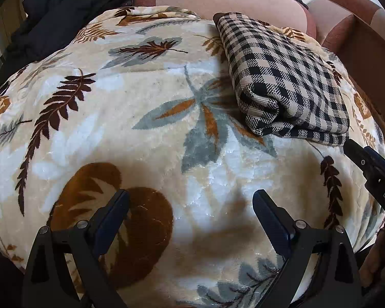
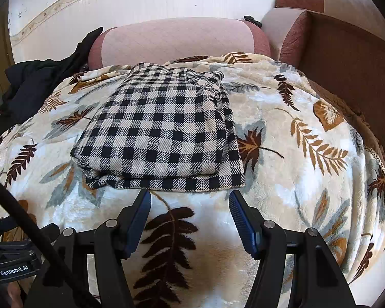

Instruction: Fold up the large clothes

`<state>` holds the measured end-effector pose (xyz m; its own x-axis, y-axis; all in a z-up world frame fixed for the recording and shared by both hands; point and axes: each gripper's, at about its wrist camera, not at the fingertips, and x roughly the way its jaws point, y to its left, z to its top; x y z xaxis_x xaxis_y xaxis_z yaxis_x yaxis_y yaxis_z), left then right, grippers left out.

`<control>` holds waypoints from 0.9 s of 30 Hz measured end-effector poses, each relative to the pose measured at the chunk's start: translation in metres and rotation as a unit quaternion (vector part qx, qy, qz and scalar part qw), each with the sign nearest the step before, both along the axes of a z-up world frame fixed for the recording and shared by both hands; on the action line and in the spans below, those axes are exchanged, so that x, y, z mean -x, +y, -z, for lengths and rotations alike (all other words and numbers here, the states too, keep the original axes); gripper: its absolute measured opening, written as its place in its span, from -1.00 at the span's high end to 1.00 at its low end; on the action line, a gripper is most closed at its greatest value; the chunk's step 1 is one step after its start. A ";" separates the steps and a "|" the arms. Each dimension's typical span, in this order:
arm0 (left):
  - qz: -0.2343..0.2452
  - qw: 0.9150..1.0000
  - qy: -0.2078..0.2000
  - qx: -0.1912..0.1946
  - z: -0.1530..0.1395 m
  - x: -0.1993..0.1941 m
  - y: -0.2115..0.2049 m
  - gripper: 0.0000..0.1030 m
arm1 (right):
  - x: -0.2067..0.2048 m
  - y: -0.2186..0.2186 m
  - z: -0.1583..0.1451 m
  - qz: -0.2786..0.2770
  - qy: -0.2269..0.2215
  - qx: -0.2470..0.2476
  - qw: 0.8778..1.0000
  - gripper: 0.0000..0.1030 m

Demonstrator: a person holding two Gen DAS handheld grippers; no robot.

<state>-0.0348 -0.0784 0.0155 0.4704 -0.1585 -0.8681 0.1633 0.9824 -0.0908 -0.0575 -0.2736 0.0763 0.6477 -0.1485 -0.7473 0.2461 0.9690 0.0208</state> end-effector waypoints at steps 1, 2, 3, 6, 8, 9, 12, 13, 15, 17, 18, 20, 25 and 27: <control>0.000 1.000 0.000 0.000 0.000 0.000 0.000 -0.87 | 0.000 0.000 0.000 0.000 0.000 0.000 1.000 -0.32; 0.000 1.000 0.001 0.001 0.000 0.000 0.000 -0.87 | 0.000 0.000 0.000 0.000 0.000 -0.001 1.000 -0.32; 0.000 1.000 0.000 0.001 0.000 0.000 0.000 -0.87 | 0.000 0.000 0.000 0.000 0.000 -0.001 1.000 -0.32; 0.000 1.000 0.000 0.001 0.000 0.000 0.000 -0.87 | 0.000 0.001 -0.002 0.000 -0.002 -0.001 1.000 -0.32; 0.000 1.000 0.001 0.001 0.000 0.000 0.000 -0.87 | 0.000 0.001 -0.002 0.000 -0.002 -0.001 1.000 -0.32; 0.000 1.000 0.001 0.000 0.000 0.000 0.000 -0.87 | 0.000 0.001 -0.002 0.000 -0.002 -0.001 1.000 -0.32; 0.000 1.000 0.001 0.000 0.002 0.000 0.000 -0.87 | 0.000 0.001 -0.002 -0.002 -0.003 -0.001 1.000 -0.32; 0.000 1.000 0.001 0.000 0.002 0.000 0.000 -0.87 | 0.000 0.002 -0.002 -0.003 -0.003 0.000 1.000 -0.32; 0.000 1.000 0.002 0.001 0.003 0.000 0.001 -0.87 | 0.000 0.002 -0.003 -0.005 -0.004 0.000 1.000 -0.33; -0.001 1.000 0.002 0.000 0.004 0.000 0.001 -0.87 | 0.000 0.003 -0.002 -0.006 -0.005 -0.001 1.000 -0.33; -0.001 1.000 0.002 0.000 0.004 0.000 0.001 -0.87 | 0.000 0.003 -0.003 -0.007 -0.007 -0.002 1.000 -0.33; -0.001 1.000 0.002 0.000 0.004 0.000 0.001 -0.87 | 0.001 0.004 -0.003 -0.008 -0.009 -0.001 1.000 -0.33; 0.000 1.000 0.002 0.000 0.004 -0.001 0.001 -0.87 | 0.001 0.005 -0.003 -0.008 -0.010 0.000 1.000 -0.34; 0.000 1.000 0.002 0.000 0.004 -0.001 0.001 -0.87 | 0.001 0.004 -0.003 -0.006 -0.010 -0.001 1.000 -0.34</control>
<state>-0.0340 -0.0774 0.0118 0.4664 -0.1576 -0.8704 0.1621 0.9826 -0.0910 -0.0585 -0.2698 0.0796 0.6642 -0.1384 -0.7346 0.2334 0.9720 0.0279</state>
